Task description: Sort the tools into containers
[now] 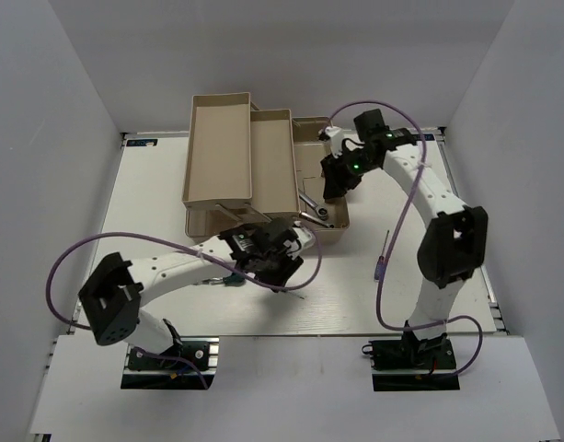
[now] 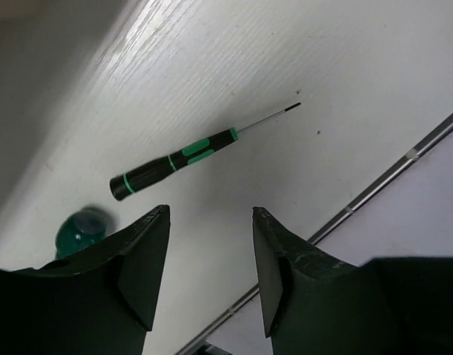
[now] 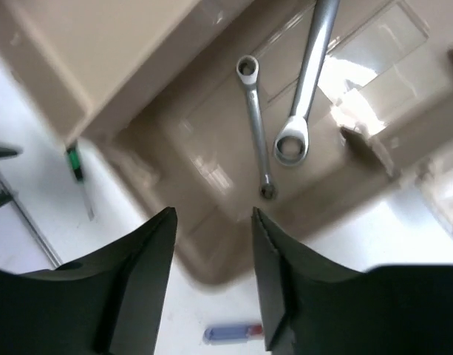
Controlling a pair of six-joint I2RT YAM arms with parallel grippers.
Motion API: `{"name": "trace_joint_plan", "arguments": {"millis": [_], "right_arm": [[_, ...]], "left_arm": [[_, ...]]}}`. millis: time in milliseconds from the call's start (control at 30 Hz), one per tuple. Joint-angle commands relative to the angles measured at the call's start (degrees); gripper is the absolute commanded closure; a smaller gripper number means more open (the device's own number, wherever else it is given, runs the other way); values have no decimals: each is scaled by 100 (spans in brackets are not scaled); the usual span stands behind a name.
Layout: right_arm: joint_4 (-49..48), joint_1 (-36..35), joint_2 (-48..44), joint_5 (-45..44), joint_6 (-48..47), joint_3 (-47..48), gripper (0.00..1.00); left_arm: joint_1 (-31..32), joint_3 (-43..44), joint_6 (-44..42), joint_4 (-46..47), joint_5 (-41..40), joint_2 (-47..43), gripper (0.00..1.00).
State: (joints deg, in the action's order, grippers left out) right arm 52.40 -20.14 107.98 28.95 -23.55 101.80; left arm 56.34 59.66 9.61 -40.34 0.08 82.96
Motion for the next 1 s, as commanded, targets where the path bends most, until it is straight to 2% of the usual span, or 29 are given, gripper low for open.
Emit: {"name": "trace_joint_plan", "arguments": {"millis": [0, 33, 67, 133, 167, 300, 433, 600, 667, 767, 800, 833, 900, 933, 967], "right_arm": [[235, 474, -909, 514, -245, -579, 50], [227, 554, -1024, 576, -603, -756, 55], [235, 729, -1312, 612, -720, -1245, 56], [200, 1029, -1542, 647, -975, -1521, 58], [235, 1299, -1578, 656, -1072, -1818, 58], [385, 1670, -1806, 849, -1178, -2154, 56], [411, 1838, -1886, 1016, -1248, -2480, 56], [499, 1926, -1913, 893, -1389, -2717, 44], [377, 1935, -1930, 745, -1363, -2788, 43], [236, 1952, -1895, 498, -1161, -2946, 42], [166, 1953, -1860, 176, -917, -2938, 42], [139, 1935, -1808, 94, -819, -2920, 44], [226, 1953, -1685, -212, -625, -2832, 45], [235, 1953, -1649, -336, -372, -2850, 49], [244, 1944, -1632, -390, -309, -2885, 51]], "left_arm": [[290, 336, -854, -220, -569, 281, 41], [290, 397, -1168, -220, -622, 474, 41], [360, 397, -1328, -220, -753, 554, 41], [422, 397, -1627, -142, -842, 686, 41], [422, 397, -1863, -89, -904, 791, 40], [422, 345, -2348, 87, -1080, 1046, 40], [317, 406, -2665, 315, -1089, 1476, 40], [317, 591, -2902, 386, -764, 1881, 40], [317, 477, -2903, 517, -764, 1934, 40], [317, 406, -2833, 580, -764, 2005, 50], [369, 406, -2833, 580, -764, 2005, 57], [369, 406, -2780, 580, -764, 2005, 70], [422, 485, -2719, 580, -694, 2005, 77], [422, 598, -2666, 519, -641, 2005, 82], [422, 652, -2666, 518, -580, 1953, 82]]}}
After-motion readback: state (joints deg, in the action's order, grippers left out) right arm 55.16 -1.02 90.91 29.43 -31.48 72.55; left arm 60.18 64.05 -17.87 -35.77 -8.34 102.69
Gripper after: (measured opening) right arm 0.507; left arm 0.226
